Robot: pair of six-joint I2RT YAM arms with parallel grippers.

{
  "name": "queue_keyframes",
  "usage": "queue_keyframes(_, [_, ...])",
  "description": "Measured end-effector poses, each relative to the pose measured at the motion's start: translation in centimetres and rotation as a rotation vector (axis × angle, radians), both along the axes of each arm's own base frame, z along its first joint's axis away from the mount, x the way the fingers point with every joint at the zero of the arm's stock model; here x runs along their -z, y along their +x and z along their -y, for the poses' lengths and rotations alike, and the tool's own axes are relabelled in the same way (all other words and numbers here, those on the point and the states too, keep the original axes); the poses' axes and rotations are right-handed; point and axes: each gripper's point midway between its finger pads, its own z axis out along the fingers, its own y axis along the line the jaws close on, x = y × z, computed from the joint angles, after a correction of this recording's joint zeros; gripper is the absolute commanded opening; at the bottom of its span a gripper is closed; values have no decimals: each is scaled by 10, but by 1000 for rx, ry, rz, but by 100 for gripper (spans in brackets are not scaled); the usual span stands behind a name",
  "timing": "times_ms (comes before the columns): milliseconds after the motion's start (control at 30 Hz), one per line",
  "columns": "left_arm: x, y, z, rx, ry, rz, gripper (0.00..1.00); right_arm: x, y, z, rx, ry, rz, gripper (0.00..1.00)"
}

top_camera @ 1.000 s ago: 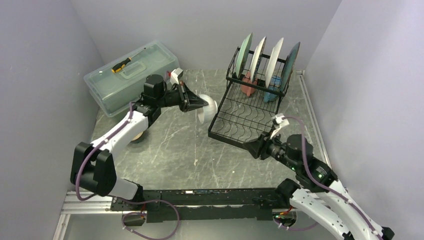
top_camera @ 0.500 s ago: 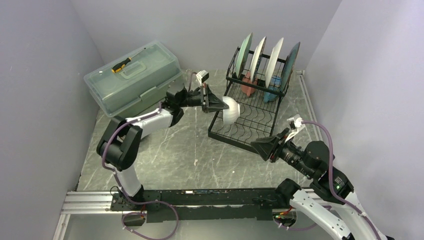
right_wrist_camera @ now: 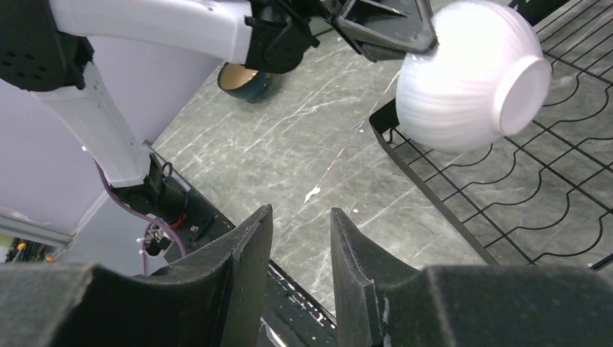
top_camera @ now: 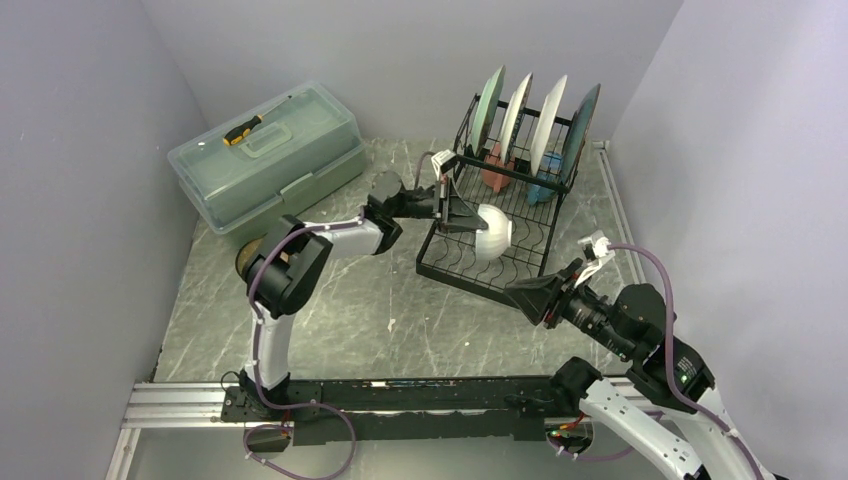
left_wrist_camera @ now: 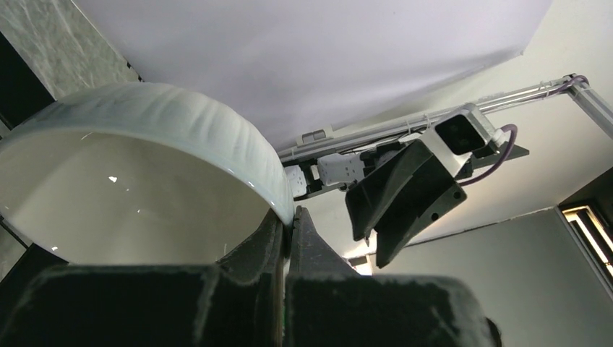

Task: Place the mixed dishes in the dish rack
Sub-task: Insert the bowl into the dish rack.

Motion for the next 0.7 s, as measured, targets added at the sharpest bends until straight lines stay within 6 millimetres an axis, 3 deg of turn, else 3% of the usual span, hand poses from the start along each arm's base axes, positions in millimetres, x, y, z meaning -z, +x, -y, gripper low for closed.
queue_keyframes(700, [55,-7,66,120,-17,-66,0,-14,-12,13,11,14,18,36])
